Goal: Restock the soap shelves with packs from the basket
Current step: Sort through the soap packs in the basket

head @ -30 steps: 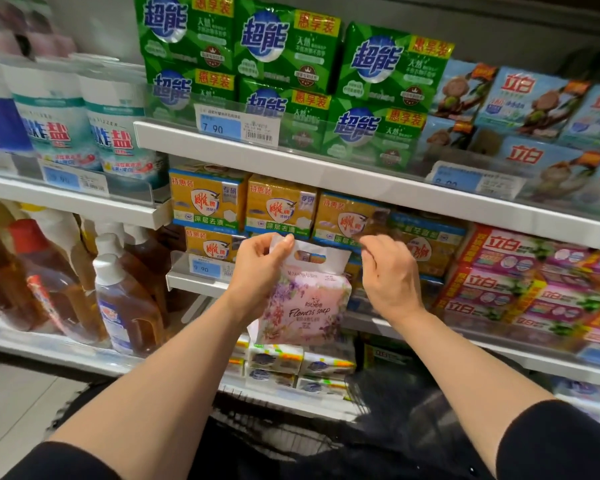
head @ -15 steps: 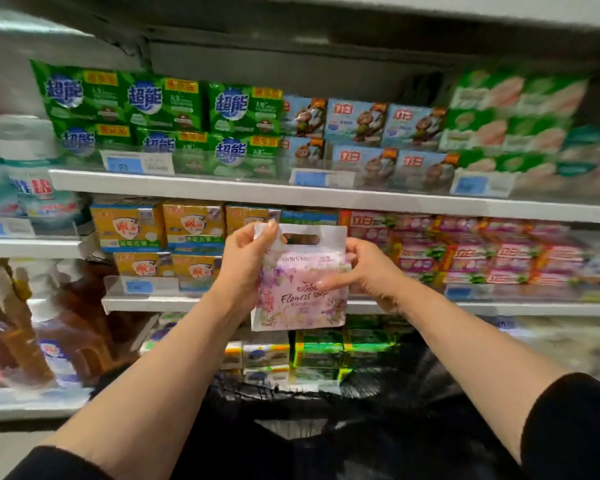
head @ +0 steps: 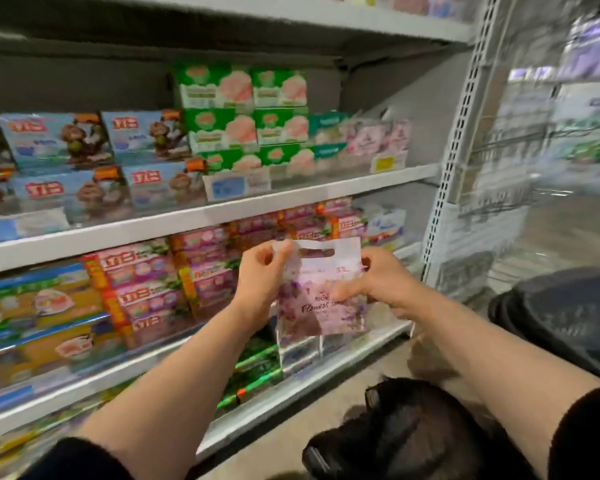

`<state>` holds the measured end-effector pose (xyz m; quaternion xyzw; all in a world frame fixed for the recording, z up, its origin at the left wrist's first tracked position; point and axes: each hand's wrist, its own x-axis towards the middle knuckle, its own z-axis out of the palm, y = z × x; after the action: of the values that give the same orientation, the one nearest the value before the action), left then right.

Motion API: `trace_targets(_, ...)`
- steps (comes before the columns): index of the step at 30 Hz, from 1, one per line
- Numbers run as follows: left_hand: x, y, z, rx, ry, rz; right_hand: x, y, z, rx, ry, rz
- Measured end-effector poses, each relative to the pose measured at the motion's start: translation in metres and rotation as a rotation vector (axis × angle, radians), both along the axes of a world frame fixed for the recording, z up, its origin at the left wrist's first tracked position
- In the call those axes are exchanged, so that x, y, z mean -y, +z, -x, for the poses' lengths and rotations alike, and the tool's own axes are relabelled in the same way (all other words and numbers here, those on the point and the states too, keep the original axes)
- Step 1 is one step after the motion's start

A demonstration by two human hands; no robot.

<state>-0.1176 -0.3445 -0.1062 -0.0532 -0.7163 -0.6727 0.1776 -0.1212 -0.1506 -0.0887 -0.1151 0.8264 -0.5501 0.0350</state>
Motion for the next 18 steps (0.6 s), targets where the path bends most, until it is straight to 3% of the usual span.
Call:
trace_targets(9,-0.062,-0.035,0.08,0.126,-0.023,0.561,-0.119,0.006,0.08,-0.083,-0.519,0.002)
trace_targets(12,-0.077,-0.023,0.096,-0.116,0.065,0.618,-0.146,0.021,0.091,-0.116,-0.535,0.101)
trace_targets(16,-0.1,0.024,0.123,-0.64,0.175,0.956,-0.165,0.062,0.106,-0.182,-0.5,0.328)
trace_targets(18,-0.109,0.051,0.144,-0.711,0.222,1.146,-0.168,0.09,0.117,-0.255,-0.47,0.405)
